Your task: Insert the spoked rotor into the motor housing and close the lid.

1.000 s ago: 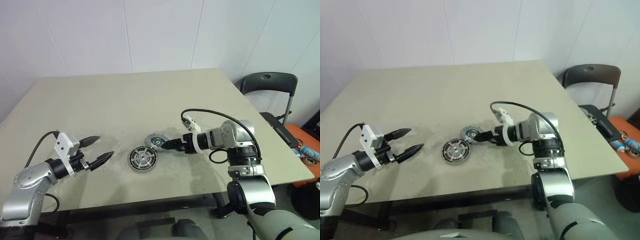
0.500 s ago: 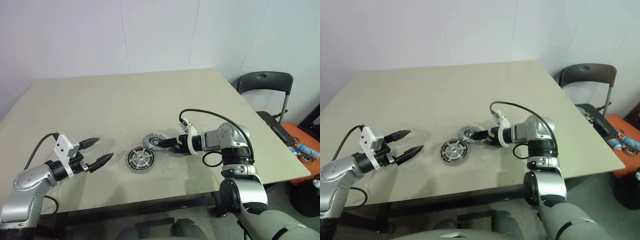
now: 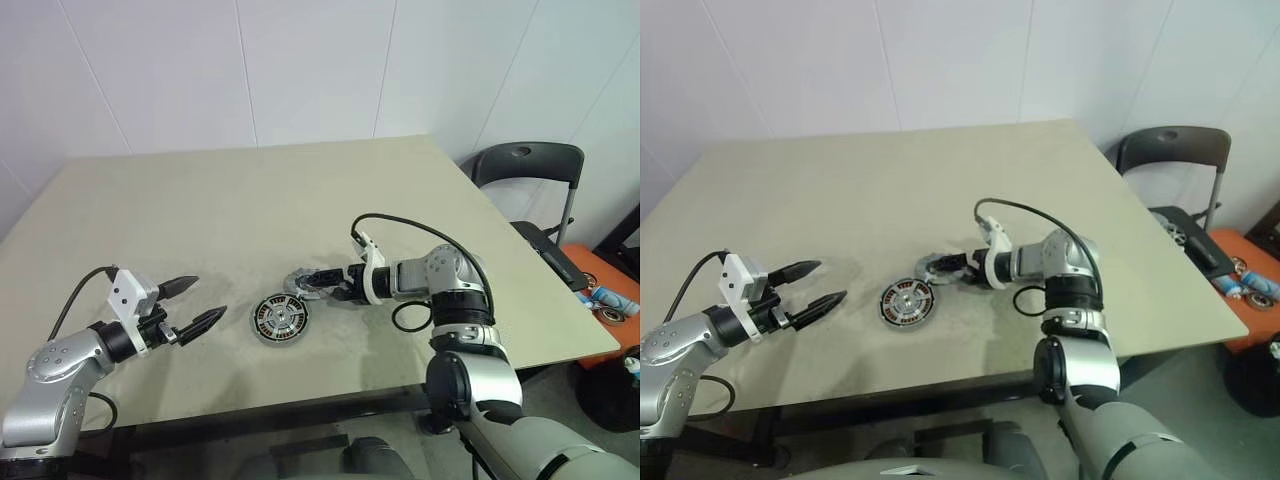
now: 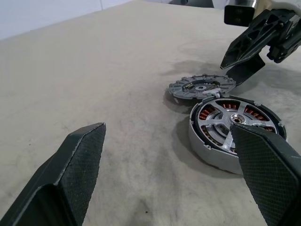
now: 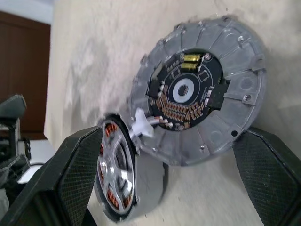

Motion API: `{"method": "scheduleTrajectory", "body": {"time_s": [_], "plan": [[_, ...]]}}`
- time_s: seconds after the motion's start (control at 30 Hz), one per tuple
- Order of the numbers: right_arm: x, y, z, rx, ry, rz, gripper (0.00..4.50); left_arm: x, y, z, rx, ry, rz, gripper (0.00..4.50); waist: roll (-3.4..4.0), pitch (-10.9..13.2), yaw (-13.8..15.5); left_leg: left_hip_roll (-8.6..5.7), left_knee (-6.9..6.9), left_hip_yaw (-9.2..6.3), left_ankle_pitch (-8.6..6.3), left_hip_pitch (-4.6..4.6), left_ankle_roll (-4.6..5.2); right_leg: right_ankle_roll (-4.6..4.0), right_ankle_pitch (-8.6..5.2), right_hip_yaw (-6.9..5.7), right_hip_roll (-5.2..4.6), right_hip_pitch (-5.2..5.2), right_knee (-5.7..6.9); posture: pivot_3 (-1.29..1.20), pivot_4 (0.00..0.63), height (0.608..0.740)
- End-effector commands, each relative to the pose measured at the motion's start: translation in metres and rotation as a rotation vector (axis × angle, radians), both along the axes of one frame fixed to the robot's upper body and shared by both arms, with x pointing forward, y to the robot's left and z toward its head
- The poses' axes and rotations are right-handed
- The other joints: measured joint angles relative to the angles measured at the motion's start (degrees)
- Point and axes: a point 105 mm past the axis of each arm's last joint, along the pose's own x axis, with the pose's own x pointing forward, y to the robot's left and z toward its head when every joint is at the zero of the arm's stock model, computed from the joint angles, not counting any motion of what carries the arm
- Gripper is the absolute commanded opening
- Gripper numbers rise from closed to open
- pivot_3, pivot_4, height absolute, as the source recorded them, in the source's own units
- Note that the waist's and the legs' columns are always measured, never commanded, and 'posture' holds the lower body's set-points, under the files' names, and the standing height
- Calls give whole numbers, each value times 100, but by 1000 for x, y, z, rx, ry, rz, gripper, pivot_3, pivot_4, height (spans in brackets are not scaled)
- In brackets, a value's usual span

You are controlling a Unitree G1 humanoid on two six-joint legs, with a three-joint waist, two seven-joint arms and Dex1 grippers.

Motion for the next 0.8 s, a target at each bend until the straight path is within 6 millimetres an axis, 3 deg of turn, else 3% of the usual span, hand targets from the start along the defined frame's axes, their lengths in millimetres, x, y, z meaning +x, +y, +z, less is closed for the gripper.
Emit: {"method": "scheduleTrajectory", "body": {"time_s": [0.03,0.43,0.63,0.8], "plan": [[9,11,18,60,-62,-7,4433,3,-3,13,16,-54,-15,4500,0,0,-1,0,0,0,0,0,0,0,0,0,0,0,0,0,0,740],[19,21,23,147,-106,-88,4433,6,1,17,21,-65,-11,4500,2,1,-1,0,0,-1,0,-3,0,0,0,-1,-2,-1,-2,0,0,740],[18,30,36,229,-142,-64,4433,10,25,29,62,-85,39,4500,2,1,-9,2,-2,-2,0,-3,0,0,0,-2,0,-2,-3,0,0,740],[12,33,47,295,-176,-17,4433,8,31,32,68,-76,36,4500,3,2,-5,2,-4,-2,-1,-7,2,0,0,-3,-2,-3,-11,0,0,740]]}}
